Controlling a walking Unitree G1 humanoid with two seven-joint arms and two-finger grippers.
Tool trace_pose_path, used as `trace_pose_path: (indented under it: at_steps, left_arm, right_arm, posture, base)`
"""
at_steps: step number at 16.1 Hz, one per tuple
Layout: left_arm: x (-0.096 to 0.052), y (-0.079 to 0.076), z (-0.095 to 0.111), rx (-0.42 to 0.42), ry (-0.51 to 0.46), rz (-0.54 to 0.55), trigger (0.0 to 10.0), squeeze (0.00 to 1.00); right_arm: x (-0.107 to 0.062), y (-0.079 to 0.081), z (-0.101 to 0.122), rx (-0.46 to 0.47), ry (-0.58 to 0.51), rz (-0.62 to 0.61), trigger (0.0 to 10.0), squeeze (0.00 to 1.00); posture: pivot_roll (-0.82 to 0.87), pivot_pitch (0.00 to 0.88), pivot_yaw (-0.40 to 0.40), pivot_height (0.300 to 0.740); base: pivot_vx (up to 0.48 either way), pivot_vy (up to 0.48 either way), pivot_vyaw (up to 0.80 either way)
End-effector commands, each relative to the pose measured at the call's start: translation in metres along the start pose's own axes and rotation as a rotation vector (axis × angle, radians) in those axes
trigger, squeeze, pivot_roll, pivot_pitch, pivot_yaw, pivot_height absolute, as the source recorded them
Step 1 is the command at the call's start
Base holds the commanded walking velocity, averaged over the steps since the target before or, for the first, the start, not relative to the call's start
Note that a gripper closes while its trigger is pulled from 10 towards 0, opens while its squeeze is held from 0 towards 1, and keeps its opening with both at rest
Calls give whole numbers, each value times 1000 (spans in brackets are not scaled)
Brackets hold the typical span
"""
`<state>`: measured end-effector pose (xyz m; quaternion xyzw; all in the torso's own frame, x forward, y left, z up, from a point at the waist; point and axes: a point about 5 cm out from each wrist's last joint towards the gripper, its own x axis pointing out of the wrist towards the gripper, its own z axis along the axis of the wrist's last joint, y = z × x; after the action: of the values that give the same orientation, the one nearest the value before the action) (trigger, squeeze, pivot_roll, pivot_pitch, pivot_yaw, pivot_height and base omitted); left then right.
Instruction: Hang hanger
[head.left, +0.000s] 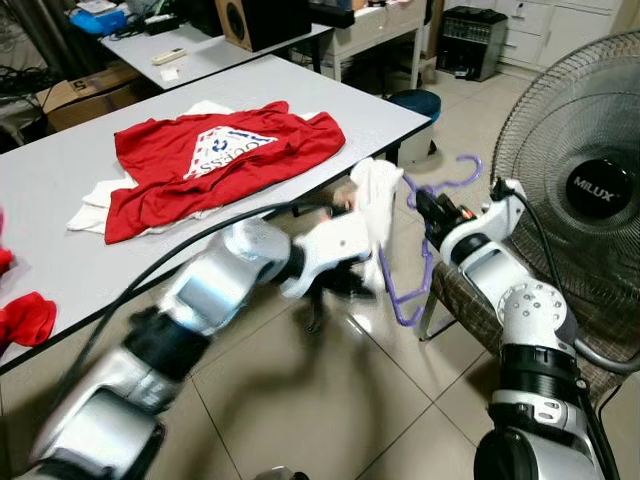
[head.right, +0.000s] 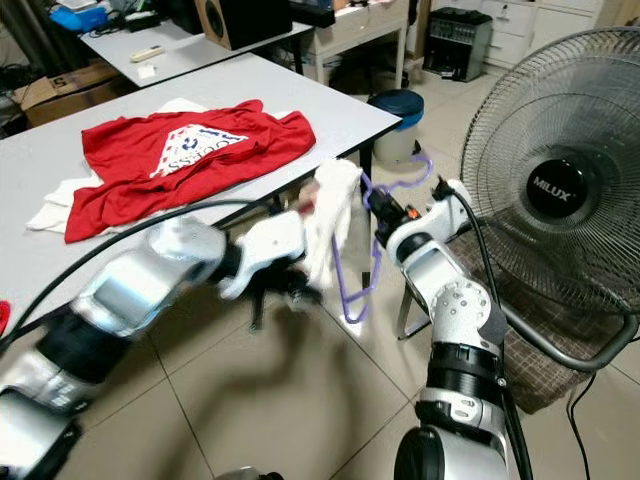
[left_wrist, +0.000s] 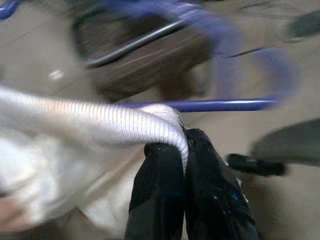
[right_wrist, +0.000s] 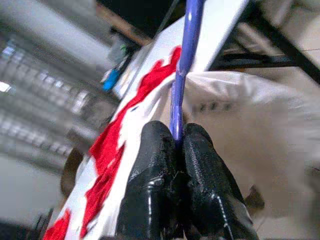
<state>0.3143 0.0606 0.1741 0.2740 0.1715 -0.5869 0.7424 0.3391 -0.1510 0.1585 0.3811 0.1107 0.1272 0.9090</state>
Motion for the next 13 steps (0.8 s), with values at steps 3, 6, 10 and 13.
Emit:
trace_pose_path:
  at_steps: [3,6,10,13]
  left_arm:
    - [-20,28,11,-37,-55,214,0,0]
    - [-44,37,23,-25,-90,235,0,0]
    - [-61,33,31,56,-83,157,0,0]
    - [-60,26,14,78,15,62,0,0]
  right_arm:
    - [-23,10,-34,-704,290,79,10000,0]
    - [-62,-11,-46,-1016,434,55,10000,0]
    - [-93,-2,-40,-1000,405,210,10000,0]
    - [-98,27,-49,-961,346,431,10000,0]
  posture:
    - [-152,0,82,740]
    - [-153,0,86,740]
    - [-151,0,99,740]
    - [-147,0,110,740]
  base:
    - [0,0,0]
    - [0,0,0]
    - [0,0,0]
    - [0,0,0]
